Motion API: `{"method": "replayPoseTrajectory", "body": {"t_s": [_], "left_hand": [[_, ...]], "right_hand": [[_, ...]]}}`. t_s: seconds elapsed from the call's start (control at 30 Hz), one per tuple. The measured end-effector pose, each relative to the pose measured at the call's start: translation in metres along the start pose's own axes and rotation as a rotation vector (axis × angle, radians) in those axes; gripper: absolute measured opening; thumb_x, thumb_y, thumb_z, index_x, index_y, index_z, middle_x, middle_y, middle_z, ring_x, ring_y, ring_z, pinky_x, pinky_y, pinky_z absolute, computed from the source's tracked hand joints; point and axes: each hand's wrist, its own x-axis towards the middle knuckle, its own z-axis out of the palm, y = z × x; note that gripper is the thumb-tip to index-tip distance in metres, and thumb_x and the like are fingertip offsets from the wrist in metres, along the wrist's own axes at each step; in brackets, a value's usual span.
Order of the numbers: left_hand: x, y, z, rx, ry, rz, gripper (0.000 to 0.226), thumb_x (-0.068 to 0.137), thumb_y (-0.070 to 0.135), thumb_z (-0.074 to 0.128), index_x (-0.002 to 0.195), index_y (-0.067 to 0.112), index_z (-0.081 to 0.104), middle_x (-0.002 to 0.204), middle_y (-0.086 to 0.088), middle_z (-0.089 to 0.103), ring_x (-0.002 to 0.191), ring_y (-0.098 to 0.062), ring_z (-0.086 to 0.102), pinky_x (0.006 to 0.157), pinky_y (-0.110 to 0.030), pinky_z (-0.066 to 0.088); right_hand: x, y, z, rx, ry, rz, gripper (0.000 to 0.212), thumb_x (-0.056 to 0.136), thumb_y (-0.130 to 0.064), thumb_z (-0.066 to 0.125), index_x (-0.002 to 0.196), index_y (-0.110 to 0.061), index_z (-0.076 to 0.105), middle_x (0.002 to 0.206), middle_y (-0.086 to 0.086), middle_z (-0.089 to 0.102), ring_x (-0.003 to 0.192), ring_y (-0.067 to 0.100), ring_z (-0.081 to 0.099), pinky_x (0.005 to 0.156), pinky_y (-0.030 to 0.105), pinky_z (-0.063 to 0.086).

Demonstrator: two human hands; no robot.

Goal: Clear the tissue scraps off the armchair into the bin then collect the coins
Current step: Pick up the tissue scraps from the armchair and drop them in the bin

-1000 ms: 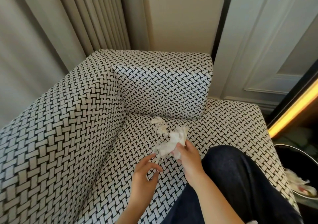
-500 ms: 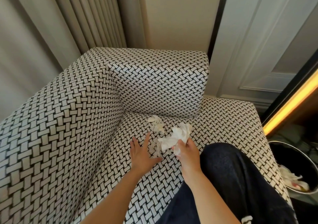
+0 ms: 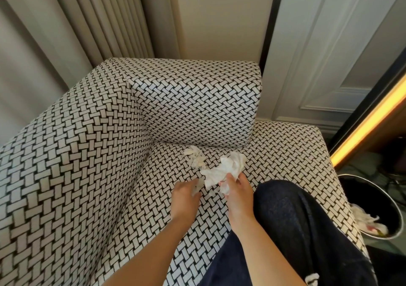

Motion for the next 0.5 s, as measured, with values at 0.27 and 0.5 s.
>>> {"method": "replayPoseTrajectory", "body": {"t_s": [0.27,0.5], "left_hand": [[0.013,0.001,-0.003,-0.054,0.021,0.048,0.024,0.087,-0.001,0.056,0.106,0.006,0.069,0.102,-0.003,0.068,0.091,-0.013,0.062,0.085,-0.02,0.049],[0.006,0.014,0.011,-0.057,-0.126,0.253,0.012,0.086,0.006,0.063,0.095,0.0,0.067,0.084,0.009,0.05,0.069,-0.004,0.05,0.058,-0.004,0.037]], "right_hand": [[0.0,-0.002,0.0,0.032,-0.002,0.011,0.021,0.096,-0.013,0.05,0.097,-0.031,0.061,0.101,0.0,0.069,0.093,0.014,0.065,0.086,0.032,0.053],[0.003,0.001,0.002,0.077,0.003,0.04,0.022,0.096,-0.013,0.051,0.099,-0.032,0.063,0.103,-0.003,0.07,0.1,0.014,0.065,0.093,0.036,0.051]]}}
